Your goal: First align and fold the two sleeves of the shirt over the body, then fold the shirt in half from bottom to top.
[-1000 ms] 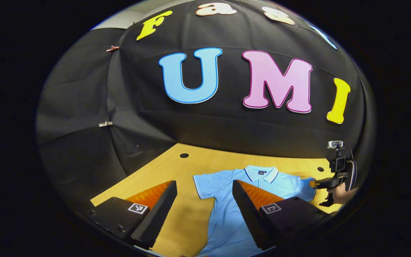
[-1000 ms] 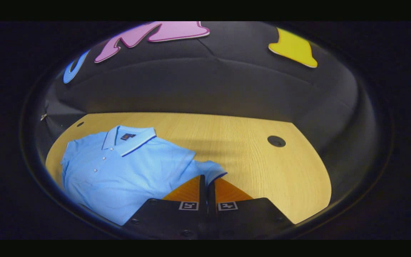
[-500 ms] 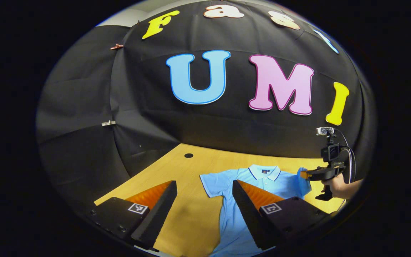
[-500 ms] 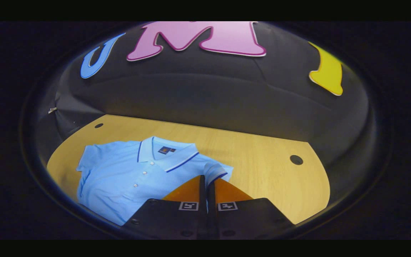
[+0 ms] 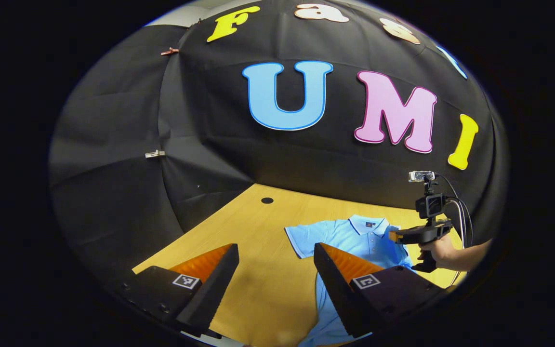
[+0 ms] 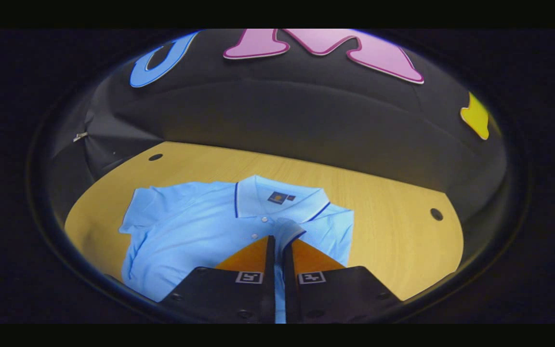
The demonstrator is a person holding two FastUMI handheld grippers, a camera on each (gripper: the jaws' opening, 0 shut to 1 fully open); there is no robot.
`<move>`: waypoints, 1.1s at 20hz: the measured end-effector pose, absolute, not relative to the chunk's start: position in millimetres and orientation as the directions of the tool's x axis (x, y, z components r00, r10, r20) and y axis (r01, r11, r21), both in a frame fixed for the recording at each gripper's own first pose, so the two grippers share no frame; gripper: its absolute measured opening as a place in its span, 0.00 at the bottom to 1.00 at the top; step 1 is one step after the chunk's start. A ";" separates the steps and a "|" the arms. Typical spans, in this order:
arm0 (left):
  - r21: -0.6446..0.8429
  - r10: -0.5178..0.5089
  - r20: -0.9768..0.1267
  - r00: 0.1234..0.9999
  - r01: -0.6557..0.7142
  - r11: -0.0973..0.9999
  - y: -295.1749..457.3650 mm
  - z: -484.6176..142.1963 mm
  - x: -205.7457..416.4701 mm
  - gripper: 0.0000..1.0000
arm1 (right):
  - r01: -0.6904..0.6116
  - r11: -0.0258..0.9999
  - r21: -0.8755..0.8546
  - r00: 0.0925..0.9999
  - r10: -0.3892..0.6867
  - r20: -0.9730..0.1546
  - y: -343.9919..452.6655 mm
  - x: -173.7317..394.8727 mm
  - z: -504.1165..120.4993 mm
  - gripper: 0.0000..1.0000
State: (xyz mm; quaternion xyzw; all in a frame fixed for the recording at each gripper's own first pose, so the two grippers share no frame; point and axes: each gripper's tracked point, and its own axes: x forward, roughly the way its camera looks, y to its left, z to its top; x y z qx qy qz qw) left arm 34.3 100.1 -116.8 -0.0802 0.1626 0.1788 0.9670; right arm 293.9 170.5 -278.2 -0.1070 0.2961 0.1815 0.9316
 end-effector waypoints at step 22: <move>-0.051 0.141 -0.505 0.851 -0.193 0.980 132.3 -270.7 287.6 0.99 | -0.247 0.966 -0.075 0.830 0.171 -0.531 56.3 175.4 -230.8 0.99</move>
